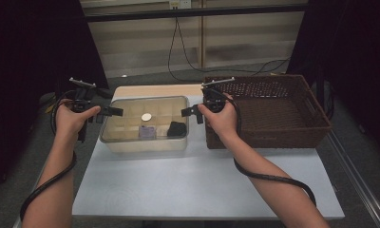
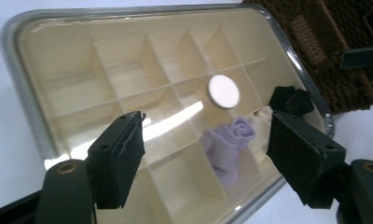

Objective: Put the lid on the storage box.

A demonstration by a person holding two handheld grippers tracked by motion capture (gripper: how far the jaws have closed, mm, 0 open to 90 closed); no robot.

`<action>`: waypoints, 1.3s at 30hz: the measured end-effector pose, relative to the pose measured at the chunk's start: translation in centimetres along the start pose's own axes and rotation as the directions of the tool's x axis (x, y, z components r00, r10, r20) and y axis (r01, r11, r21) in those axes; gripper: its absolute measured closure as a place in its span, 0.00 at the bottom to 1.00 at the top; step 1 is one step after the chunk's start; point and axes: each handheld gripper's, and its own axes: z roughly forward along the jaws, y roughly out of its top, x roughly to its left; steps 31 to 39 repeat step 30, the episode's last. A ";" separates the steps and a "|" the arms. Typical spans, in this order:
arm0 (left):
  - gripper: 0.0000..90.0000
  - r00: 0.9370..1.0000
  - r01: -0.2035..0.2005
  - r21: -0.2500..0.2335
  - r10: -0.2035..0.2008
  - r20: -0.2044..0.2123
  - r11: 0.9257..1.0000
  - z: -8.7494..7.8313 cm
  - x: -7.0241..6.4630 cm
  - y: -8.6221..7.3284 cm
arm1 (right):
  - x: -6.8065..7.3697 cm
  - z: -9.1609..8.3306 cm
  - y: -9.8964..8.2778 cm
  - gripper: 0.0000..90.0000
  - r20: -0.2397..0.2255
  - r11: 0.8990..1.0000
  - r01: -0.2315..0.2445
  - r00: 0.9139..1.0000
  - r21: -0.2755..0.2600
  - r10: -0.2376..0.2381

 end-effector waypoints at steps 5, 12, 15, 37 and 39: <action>0.26 1.000 -0.014 0.001 0.014 0.009 1.000 0.1 -1.0 -0.3 | 0.7 -1.0 -0.7 0.28 -0.028 1.000 0.016 0.999 -0.011 -0.017; 0.21 0.999 -0.026 0.002 0.026 0.029 1.000 0.5 -2.0 -1.3 | 1.2 -2.0 -1.7 0.24 -0.048 0.999 0.037 0.998 -0.002 -0.037; 0.21 0.999 -0.031 0.009 0.030 0.036 0.999 0.7 -2.4 -1.8 | 1.5 -2.3 -2.1 0.23 -0.059 0.999 0.042 0.997 -0.001 -0.042; 0.17 0.997 -0.048 0.008 0.047 0.054 0.999 1.2 -3.3 -2.9 | 1.9 -3.1 -3.5 0.21 -0.086 0.999 0.052 0.995 0.003 -0.052; 0.17 0.997 -0.048 0.008 0.047 0.054 0.999 1.2 -3.3 -2.9 | 1.9 -3.1 -3.5 0.21 -0.086 0.999 0.052 0.995 0.003 -0.052</action>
